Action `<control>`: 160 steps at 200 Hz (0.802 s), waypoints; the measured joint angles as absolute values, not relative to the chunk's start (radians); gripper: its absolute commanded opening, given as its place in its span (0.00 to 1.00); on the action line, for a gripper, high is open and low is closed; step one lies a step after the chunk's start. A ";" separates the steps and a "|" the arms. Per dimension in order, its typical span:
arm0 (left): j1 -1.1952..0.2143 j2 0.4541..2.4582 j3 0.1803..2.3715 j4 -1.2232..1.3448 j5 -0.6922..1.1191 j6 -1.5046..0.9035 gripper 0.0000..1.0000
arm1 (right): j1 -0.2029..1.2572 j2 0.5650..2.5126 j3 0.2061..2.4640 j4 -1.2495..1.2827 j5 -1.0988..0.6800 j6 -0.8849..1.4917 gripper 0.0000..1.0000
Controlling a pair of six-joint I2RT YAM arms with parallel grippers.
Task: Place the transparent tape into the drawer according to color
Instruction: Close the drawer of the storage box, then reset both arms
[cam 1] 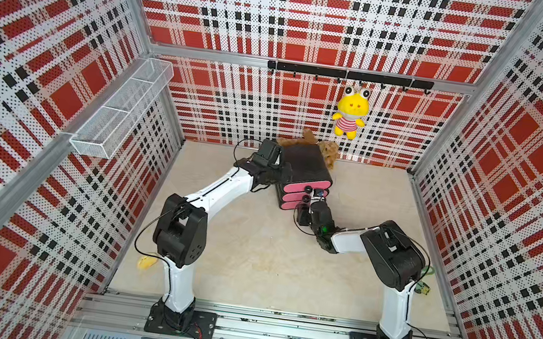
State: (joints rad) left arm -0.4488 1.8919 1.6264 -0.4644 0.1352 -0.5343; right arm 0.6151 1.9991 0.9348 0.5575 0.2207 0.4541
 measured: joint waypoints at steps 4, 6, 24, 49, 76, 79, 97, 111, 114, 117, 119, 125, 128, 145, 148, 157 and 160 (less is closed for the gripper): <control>-0.450 1.892 1.626 -0.466 0.135 -0.537 0.75 | 0.616 1.987 0.923 0.552 0.220 0.451 0.73; -0.451 1.892 1.626 -0.466 0.135 -0.533 0.76 | 0.617 1.980 0.917 0.548 0.221 0.452 0.74; -0.455 1.892 1.626 -0.469 0.135 -0.533 0.82 | 0.620 1.907 0.870 0.505 0.222 0.439 0.84; -0.458 1.891 1.629 -0.476 0.123 -0.531 0.93 | 0.622 1.780 0.836 0.427 0.222 0.427 1.00; -0.461 1.868 1.630 -0.488 0.083 -0.523 0.99 | 0.623 1.625 0.830 0.309 0.225 0.412 1.00; -0.462 1.861 1.630 -0.490 0.071 -0.522 0.99 | 0.623 1.604 0.830 0.294 0.226 0.410 1.00; -0.469 1.808 1.630 -0.492 0.022 -0.515 0.99 | 0.621 1.499 0.830 0.207 0.233 0.395 1.00; -0.480 1.739 1.626 -0.485 -0.024 -0.507 0.99 | 0.609 1.421 0.830 0.143 0.235 0.381 1.00; -0.482 1.720 1.622 -0.481 -0.035 -0.506 0.99 | 0.604 1.402 0.830 0.128 0.233 0.378 1.00; -0.485 1.705 1.617 -0.475 -0.042 -0.505 0.99 | 0.601 1.388 0.830 0.116 0.231 0.377 1.00; -0.486 1.688 1.612 -0.469 -0.050 -0.504 0.99 | 0.596 1.376 0.830 0.107 0.230 0.375 1.00; -0.490 1.642 1.592 -0.450 -0.071 -0.501 0.99 | 0.581 1.346 0.830 0.083 0.224 0.370 1.00; -0.492 1.620 1.580 -0.440 -0.081 -0.500 0.99 | 0.572 1.335 0.830 0.072 0.221 0.368 1.00; -0.497 1.471 1.481 -0.364 -0.141 -0.490 0.99 | 0.513 1.266 0.831 0.013 0.219 0.350 1.00; -0.497 1.448 1.460 -0.348 -0.148 -0.488 0.99 | 0.503 1.259 0.833 0.004 0.222 0.345 1.00; -0.495 1.377 1.392 -0.301 -0.171 -0.485 0.99 | 0.474 1.242 0.841 -0.026 0.228 0.332 1.00; -0.492 1.356 1.369 -0.285 -0.176 -0.484 0.99 | 0.465 1.238 0.844 -0.035 0.233 0.328 1.00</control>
State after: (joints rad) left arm -0.4919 1.3560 1.3689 -0.2852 -0.1761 -0.4835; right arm 0.4652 1.2385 0.8444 -0.0345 0.2325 0.3283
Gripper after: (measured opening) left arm 0.993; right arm 0.999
